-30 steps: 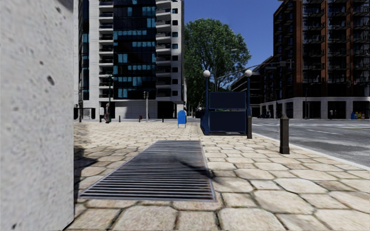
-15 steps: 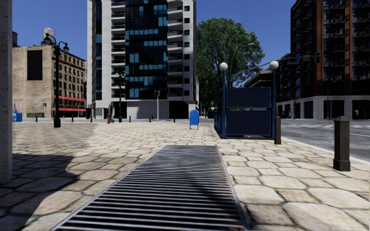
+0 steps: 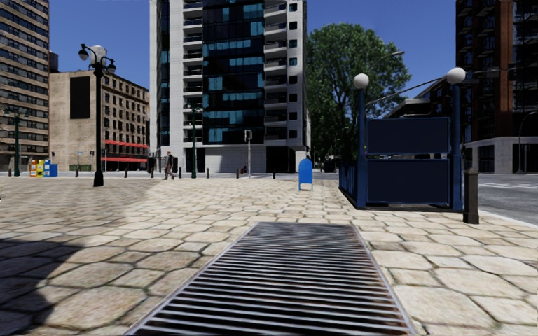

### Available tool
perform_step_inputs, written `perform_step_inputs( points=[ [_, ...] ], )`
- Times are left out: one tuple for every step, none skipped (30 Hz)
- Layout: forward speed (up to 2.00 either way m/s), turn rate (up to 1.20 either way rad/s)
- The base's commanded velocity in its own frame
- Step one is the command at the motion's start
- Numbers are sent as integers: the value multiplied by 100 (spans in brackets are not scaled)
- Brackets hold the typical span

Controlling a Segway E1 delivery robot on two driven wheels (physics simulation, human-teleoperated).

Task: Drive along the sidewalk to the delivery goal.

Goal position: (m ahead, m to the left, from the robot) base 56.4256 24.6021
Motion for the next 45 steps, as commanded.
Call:
perform_step_inputs(
  points=[
    [200, 30],
    [200, 30],
    [200, 30],
    [200, 30],
    [200, 30],
    [200, 30],
    [200, 30],
    [200, 30],
    [200, 30],
    [200, 30],
    [200, 30],
    [200, 30],
    [200, 30],
    [200, 30],
    [200, 30],
    [200, 30],
    [200, 30],
    [200, 30],
    [200, 30],
    [200, 30],
    [200, 30],
    [200, 30],
    [200, 30],
    [200, 30],
    [200, 30],
    [200, 29],
    [200, 28],
    [200, 28],
    [200, 28],
    [200, 28],
    [200, 28],
    [200, 22],
    [200, 7],
    [200, 0],
    [200, 0],
    [200, 0],
    [200, 0],
    [200, 0],
    [200, 0],
    [200, 0],
    [200, 0],
    [200, 0],
    [200, 0],
    [200, 0],
    [200, 0]
  ],
)
